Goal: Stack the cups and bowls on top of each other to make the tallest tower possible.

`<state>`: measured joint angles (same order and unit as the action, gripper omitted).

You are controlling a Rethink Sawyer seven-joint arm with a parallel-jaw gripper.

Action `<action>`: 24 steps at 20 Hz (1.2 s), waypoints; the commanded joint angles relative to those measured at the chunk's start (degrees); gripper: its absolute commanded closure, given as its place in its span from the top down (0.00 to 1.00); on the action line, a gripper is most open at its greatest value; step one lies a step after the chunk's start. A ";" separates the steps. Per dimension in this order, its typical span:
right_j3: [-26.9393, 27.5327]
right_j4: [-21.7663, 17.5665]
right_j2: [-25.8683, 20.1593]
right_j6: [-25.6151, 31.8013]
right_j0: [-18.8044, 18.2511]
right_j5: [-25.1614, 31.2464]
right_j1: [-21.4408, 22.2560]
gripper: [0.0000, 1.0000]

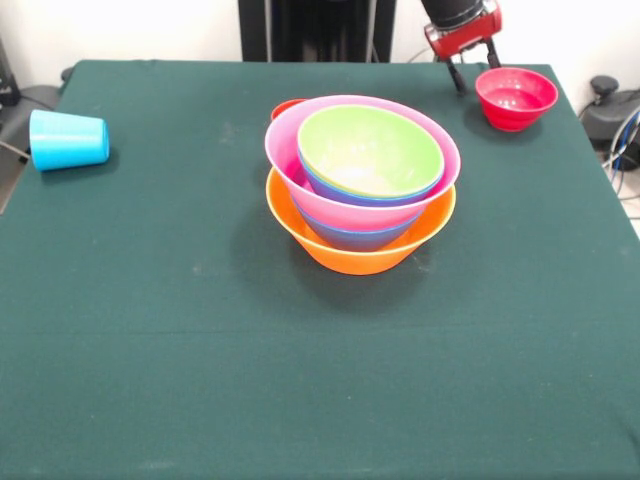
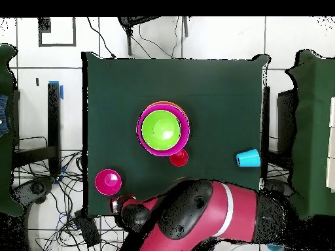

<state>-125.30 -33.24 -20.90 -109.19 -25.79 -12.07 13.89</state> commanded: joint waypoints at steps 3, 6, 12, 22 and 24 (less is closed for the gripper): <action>11.13 -4.57 -5.45 -2.92 -2.08 0.56 -4.30 1.00; 11.67 -5.12 -6.01 -3.02 -2.87 0.91 -4.91 1.00; 11.17 -5.25 -5.95 -3.64 -2.81 0.77 -4.49 1.00; 9.75 -3.24 -5.32 -4.76 -1.41 0.77 -2.12 1.00; 8.21 -2.15 -5.73 -5.38 -1.46 1.45 -0.53 1.00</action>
<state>-124.30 -36.31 -22.82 -109.19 -28.50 -12.06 12.05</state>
